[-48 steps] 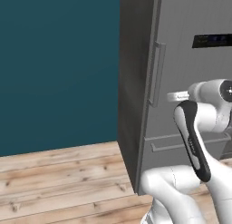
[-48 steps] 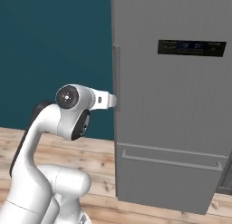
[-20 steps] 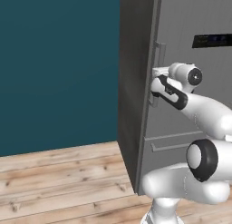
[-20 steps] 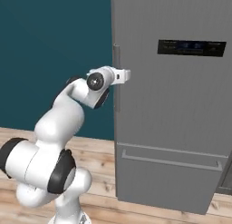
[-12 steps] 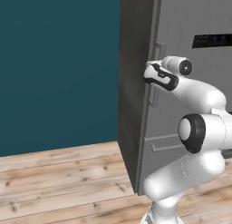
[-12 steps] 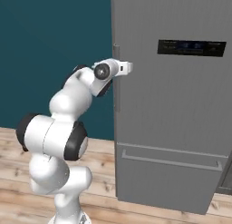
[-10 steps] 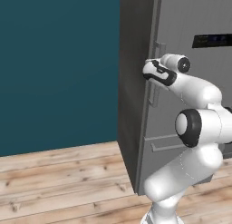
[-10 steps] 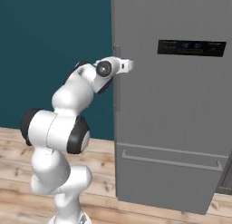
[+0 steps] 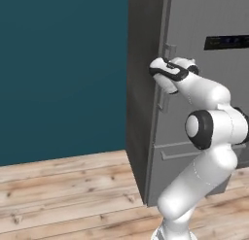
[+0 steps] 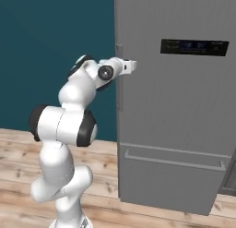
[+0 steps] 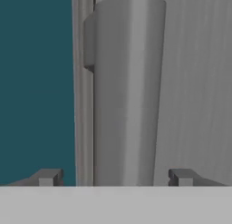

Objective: Take the cakes from the fridge and place them on the empty tray on the dining counter.

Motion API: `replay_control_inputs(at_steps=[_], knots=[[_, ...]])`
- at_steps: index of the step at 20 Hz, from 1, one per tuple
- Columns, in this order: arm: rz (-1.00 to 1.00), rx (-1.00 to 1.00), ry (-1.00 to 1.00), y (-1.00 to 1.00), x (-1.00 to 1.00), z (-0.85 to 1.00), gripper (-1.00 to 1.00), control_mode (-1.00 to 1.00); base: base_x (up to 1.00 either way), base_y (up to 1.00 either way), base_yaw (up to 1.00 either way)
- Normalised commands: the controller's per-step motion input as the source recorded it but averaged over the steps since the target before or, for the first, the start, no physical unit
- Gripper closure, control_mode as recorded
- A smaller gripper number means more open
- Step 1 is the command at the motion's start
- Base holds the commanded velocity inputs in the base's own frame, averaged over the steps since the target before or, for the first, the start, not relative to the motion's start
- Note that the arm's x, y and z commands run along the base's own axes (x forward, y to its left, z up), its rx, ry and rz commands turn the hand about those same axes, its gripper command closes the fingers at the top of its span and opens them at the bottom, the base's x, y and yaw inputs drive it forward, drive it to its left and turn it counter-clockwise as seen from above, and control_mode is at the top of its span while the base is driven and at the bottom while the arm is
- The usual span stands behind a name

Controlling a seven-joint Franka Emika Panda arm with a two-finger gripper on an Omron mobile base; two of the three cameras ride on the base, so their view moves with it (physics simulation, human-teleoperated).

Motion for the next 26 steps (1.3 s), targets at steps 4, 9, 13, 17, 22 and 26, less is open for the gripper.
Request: replay_control_inputs(at_steps=[4, 9, 13, 17, 22, 26], knots=[[0.0, 0.0, 0.24, -0.03, 0.12, 0.02, 1.0, -1.0, 0.0, 0.0, 0.0], [0.0, 0.0, 0.34, -0.37, -0.69, 0.21, 1.0, -1.0, 0.0, 0.0, 0.0], [0.0, -0.01, 0.36, -0.58, -0.84, 0.36, 1.0, -1.0, 0.0, 0.0, 0.0], [0.0, -0.01, 0.36, -0.61, -0.86, 0.45, 1.0, -1.0, 0.0, 0.0, 0.0], [0.0, -0.01, 0.31, -0.76, -0.95, 0.39, 1.0, -1.0, 0.0, 0.0, 0.0], [0.0, 0.0, 0.1, -1.0, -1.0, 0.16, 1.0, -1.0, 0.0, 0.0, 0.0]])
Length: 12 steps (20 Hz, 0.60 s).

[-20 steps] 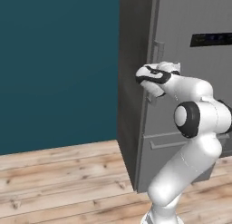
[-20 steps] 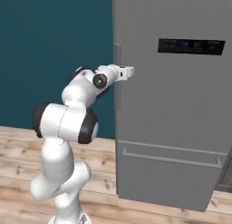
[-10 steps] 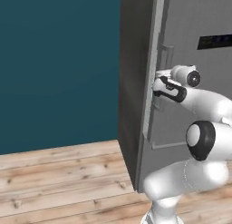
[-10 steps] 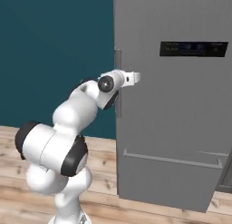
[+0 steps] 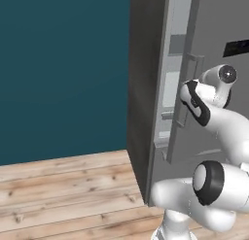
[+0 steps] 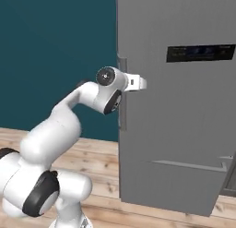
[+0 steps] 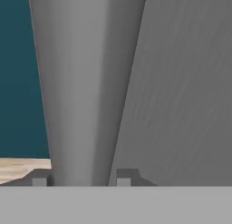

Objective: Take the cakes from the fridge and place them on the empty tray on the dining counter.

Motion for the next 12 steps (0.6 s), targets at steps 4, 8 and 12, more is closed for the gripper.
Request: replay_control_inputs(at_steps=[4, 8, 12], knots=[[0.0, 0.0, 0.0, -1.0, -1.0, 0.01, 1.0, -1.0, 0.0, 0.0, 0.0], [0.0, 0.0, -0.03, -1.0, -1.0, 0.0, 1.0, -1.0, 0.0, 0.0, 0.0], [0.0, 0.02, 0.0, -1.0, -1.0, 0.0, 1.0, -1.0, 0.0, 0.0, 0.0]])
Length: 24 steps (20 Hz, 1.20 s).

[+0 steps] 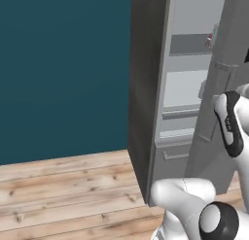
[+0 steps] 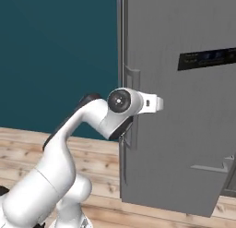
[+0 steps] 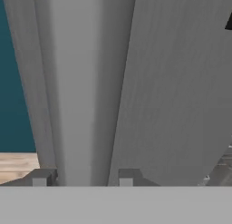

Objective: Take the cakes from the fridge and place them on the empty tray on the dining counter.

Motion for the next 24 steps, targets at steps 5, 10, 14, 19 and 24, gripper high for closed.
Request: replay_control_inputs(at_steps=[5, 10, 14, 19, 24], knots=[[0.0, 0.01, 0.0, -1.0, -0.92, 0.0, 1.0, -1.0, 0.0, 0.0, 0.0], [-0.02, 0.03, 0.0, -0.73, -0.44, 0.08, -1.0, -1.0, 0.0, 0.0, 0.0], [-0.11, 0.04, -0.04, -0.48, -0.95, 0.58, -1.0, -1.0, 0.0, 0.0, 0.0], [-0.28, 0.0, -0.09, 0.09, -1.0, 0.32, -1.0, -1.0, 0.0, 0.0, 0.0], [-0.66, -0.01, -0.02, 0.45, -0.58, -0.06, -1.0, -1.0, 0.0, 0.0, 0.0]])
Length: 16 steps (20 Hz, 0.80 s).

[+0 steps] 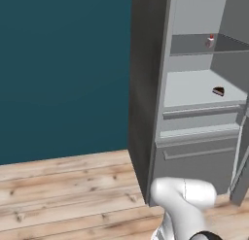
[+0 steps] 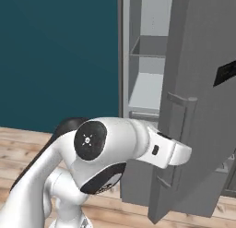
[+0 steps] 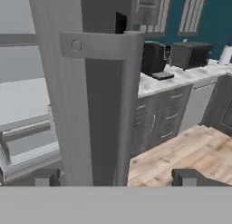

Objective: Take the cakes from the fridge and place them on the empty tray on the dining counter.

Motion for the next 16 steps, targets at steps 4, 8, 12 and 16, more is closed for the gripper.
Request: replay_control_inputs(at_steps=[4, 8, 12, 16], knots=[[-0.73, -0.01, 0.08, 0.5, -0.1, -0.18, -1.0, -1.0, 0.0, 0.0, 0.0], [-0.44, -0.12, 0.17, 0.96, 0.04, -0.09, -1.0, -1.0, 0.0, 0.0, 0.0], [-0.15, -0.1, 0.16, 0.9, 0.41, 0.0, -1.0, -1.0, 0.0, 0.0, 0.0], [-0.06, -0.02, 0.03, 0.44, 0.68, 0.0, -1.0, -1.0, 0.0, 0.0, 0.0]])
